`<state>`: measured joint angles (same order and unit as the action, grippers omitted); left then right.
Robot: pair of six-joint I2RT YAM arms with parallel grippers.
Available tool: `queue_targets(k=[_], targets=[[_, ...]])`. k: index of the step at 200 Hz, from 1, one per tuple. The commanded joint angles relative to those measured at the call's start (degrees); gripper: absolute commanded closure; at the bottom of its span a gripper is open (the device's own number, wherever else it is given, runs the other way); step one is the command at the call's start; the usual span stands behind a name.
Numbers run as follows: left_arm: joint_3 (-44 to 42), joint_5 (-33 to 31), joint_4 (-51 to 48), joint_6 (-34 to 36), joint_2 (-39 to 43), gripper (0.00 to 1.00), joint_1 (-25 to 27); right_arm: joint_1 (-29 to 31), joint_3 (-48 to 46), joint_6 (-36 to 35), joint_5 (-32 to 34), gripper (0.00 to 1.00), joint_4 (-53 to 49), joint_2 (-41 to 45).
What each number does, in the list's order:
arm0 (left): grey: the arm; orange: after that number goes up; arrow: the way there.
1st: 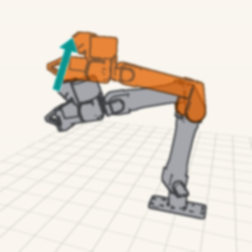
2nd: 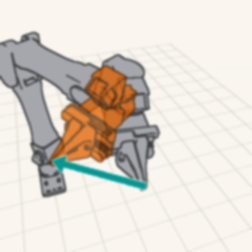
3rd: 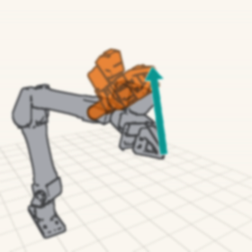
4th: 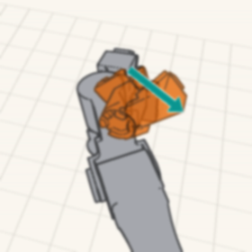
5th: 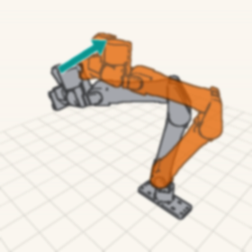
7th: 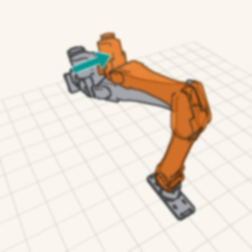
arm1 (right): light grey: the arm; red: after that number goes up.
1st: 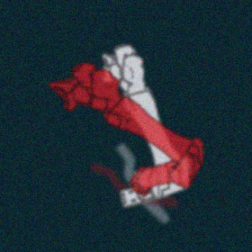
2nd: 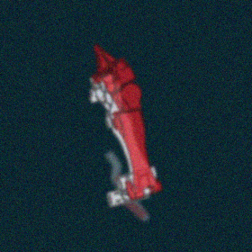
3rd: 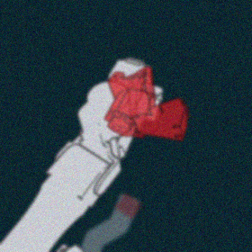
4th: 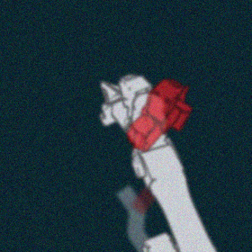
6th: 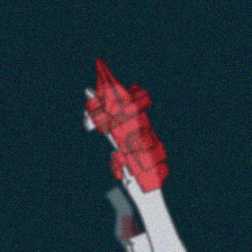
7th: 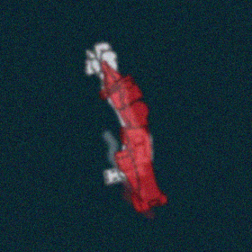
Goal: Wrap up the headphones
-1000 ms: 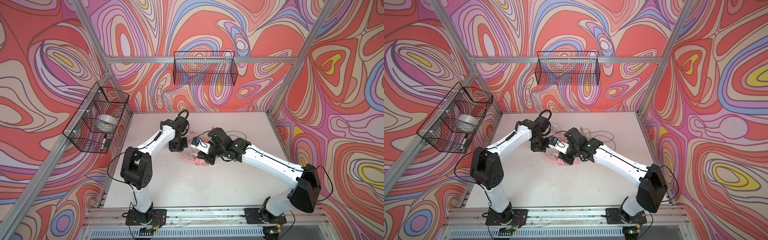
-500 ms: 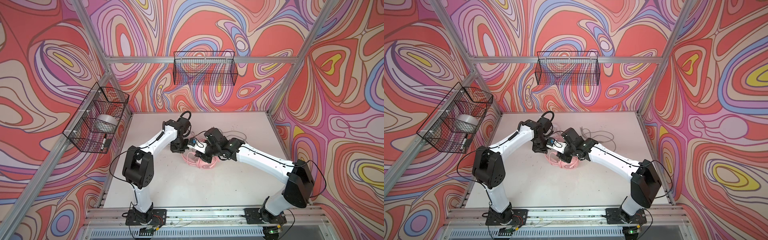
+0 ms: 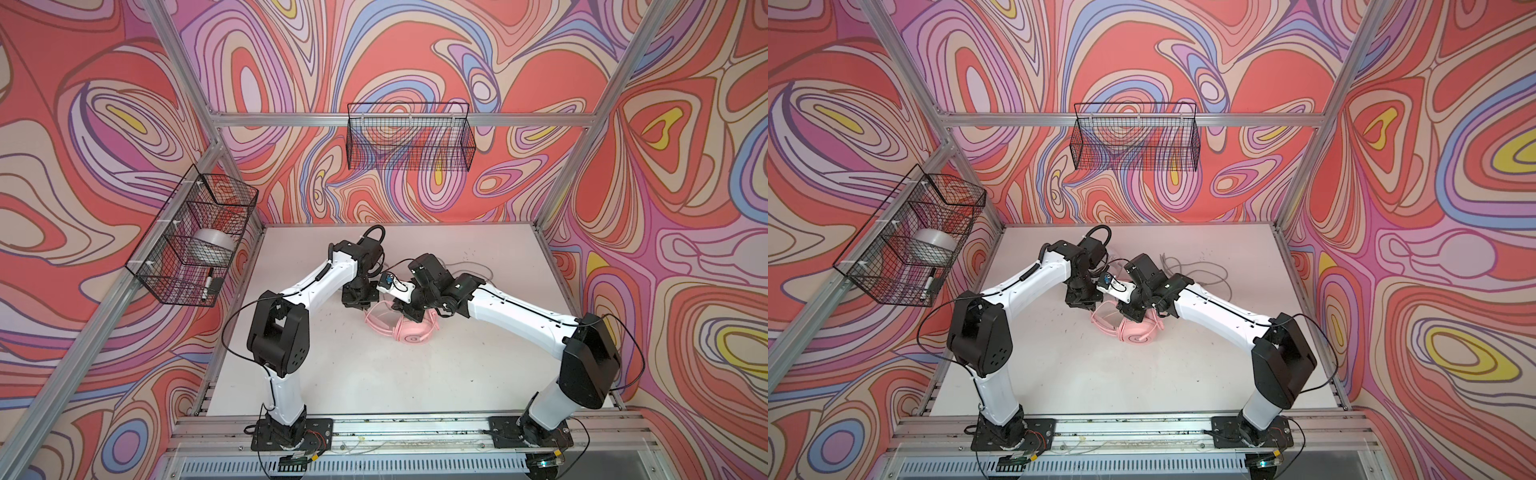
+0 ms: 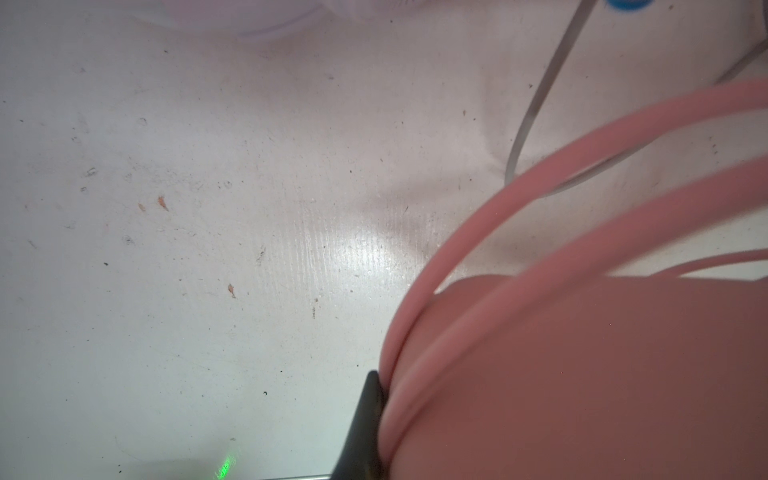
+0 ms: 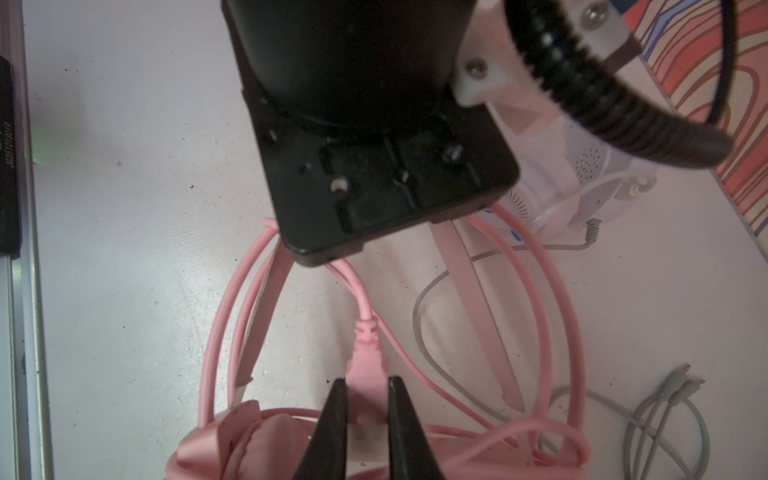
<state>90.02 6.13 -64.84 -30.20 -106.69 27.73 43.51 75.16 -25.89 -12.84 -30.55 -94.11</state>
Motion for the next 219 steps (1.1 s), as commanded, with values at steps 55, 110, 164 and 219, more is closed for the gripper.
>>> queue_targets(k=[55,110,164,219], targets=[[3.5,-0.2,-2.0,-2.5,-0.1,1.0,0.1,-1.2,-3.8,-9.3,-4.2,1.0,-6.9,10.0],[5.4,1.6,0.3,-5.0,-0.9,1.0,-0.3,-1.1,-2.0,-16.6,-4.0,1.0,-21.6,12.6],[6.2,3.6,2.1,-7.0,-1.7,1.0,-0.7,-0.3,-1.3,-18.0,-1.4,1.0,-25.1,14.0],[6.6,-0.2,0.8,-7.8,-1.3,1.0,-0.9,1.6,0.3,-22.3,1.7,1.0,-27.8,13.8]])
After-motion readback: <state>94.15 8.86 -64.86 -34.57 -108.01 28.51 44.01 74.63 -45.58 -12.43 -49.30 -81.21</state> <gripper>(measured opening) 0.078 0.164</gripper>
